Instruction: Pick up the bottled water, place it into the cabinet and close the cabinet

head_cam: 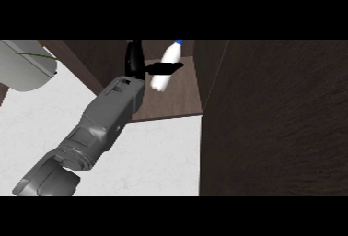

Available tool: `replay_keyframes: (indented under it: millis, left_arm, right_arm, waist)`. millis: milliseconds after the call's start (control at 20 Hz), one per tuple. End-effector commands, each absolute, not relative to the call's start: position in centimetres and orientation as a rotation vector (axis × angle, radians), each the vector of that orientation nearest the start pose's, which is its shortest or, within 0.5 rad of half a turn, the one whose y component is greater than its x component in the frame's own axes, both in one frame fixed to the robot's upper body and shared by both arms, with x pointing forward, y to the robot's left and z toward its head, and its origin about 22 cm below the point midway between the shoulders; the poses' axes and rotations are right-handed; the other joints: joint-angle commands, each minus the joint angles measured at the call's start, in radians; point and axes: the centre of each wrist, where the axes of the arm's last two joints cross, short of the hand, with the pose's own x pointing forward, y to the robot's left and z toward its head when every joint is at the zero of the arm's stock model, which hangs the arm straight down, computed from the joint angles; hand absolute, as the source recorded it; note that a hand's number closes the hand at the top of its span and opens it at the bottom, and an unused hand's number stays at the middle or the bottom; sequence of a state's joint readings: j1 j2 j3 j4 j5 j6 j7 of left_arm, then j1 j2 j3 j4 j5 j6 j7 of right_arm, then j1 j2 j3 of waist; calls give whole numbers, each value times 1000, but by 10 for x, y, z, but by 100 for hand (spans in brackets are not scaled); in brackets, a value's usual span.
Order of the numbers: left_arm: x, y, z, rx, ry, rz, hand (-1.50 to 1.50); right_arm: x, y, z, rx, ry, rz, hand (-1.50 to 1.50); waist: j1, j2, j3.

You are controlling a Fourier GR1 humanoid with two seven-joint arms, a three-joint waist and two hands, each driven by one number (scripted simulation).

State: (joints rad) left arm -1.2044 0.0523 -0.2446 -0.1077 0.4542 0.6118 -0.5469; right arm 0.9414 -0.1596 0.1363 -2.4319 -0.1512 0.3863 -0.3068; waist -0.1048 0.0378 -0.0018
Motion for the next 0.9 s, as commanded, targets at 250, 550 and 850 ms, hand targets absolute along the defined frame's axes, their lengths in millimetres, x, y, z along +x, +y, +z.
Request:
replay_keyframes:
  millis: [250,550,850]
  left_arm:
    - [444,92,70,86,-1911,17,-150]
    - [436,82,58,24,-1914,15,-150]
    - [425,88,38,-11,-1930,21,-150]
  right_arm:
    - [30,-260,114,275,-1873,157,-150]
    - [28,-257,122,273,-1862,132,-150]
    - [31,-247,117,255,-1844,93,-150]
  waist:
    - [23,-17,0]
    - [53,-29,1]
    - [69,-35,1]
